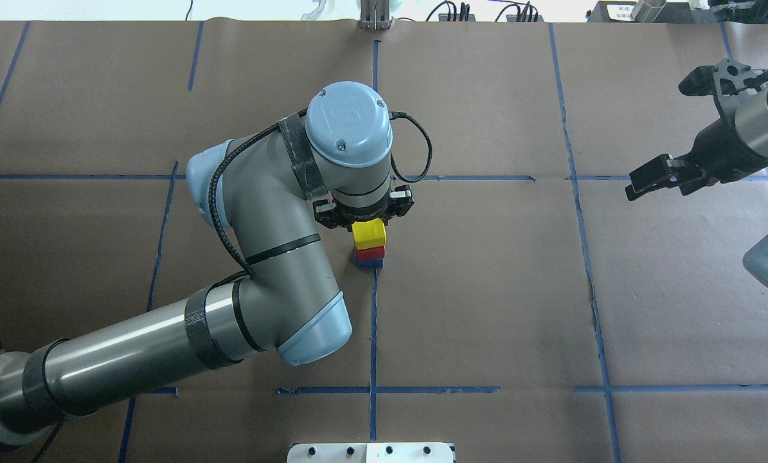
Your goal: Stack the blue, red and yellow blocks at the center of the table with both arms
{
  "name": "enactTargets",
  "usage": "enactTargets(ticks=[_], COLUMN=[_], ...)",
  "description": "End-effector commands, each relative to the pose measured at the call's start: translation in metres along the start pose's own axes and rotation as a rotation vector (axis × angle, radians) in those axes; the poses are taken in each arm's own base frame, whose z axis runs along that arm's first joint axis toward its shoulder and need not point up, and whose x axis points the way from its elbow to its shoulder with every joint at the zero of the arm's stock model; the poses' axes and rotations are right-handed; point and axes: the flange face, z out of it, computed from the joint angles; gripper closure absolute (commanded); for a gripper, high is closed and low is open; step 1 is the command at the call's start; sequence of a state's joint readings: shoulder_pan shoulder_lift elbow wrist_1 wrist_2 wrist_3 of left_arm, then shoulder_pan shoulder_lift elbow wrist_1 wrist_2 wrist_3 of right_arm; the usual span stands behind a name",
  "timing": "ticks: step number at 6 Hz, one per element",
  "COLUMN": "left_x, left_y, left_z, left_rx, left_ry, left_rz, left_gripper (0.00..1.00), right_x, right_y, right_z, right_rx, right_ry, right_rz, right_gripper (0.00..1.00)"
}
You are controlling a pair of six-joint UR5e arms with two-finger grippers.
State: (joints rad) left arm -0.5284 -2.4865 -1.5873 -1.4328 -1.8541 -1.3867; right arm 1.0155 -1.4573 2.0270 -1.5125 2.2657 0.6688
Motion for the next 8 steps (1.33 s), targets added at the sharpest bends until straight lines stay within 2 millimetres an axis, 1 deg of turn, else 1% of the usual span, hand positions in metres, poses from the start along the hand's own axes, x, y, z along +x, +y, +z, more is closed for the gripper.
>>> enactTargets(ticks=[1,2,3,4,5,6,7,8], left_x=[-0.001,0.001,0.0,-0.018,-0.062,-0.128,-0.204,-0.295], left_y=[0.001,0.001,0.005,0.008,0.005,0.009,-0.003,-0.03], left_z=[-0.001,-0.007,-0.029,-0.051,-0.071,-0.091,-0.118,-0.127], left_rx=[0.0,0.003,0.012,0.026,0.047,0.073,0.06,0.01], left_ry=[0.003,0.013,0.056,0.095,0.123,0.128,0.132,0.096], left_rz=[0.001,0.003,0.013,0.019,0.084,0.181,0.304,0.405], left_gripper=[0.0,0.0,0.0,0.0,0.0,0.0,0.0,0.0], right_x=[0.0,0.0,-0.001,0.0,0.013,0.045,0.098,0.151], right_y=[0.0,0.0,0.0,-0.001,-0.001,0.005,0.016,0.03], right_z=[0.001,0.001,0.0,0.0,-0.004,-0.012,-0.027,-0.047], right_rx=[-0.002,-0.002,-0.001,0.001,0.007,0.014,0.021,0.023], right_ry=[0.0,0.0,-0.001,0.001,0.008,0.033,0.068,0.058], right_rz=[-0.001,-0.001,-0.002,0.001,0.016,-0.017,-0.081,-0.093], right_gripper=[0.0,0.0,0.0,0.0,0.0,0.0,0.0,0.0])
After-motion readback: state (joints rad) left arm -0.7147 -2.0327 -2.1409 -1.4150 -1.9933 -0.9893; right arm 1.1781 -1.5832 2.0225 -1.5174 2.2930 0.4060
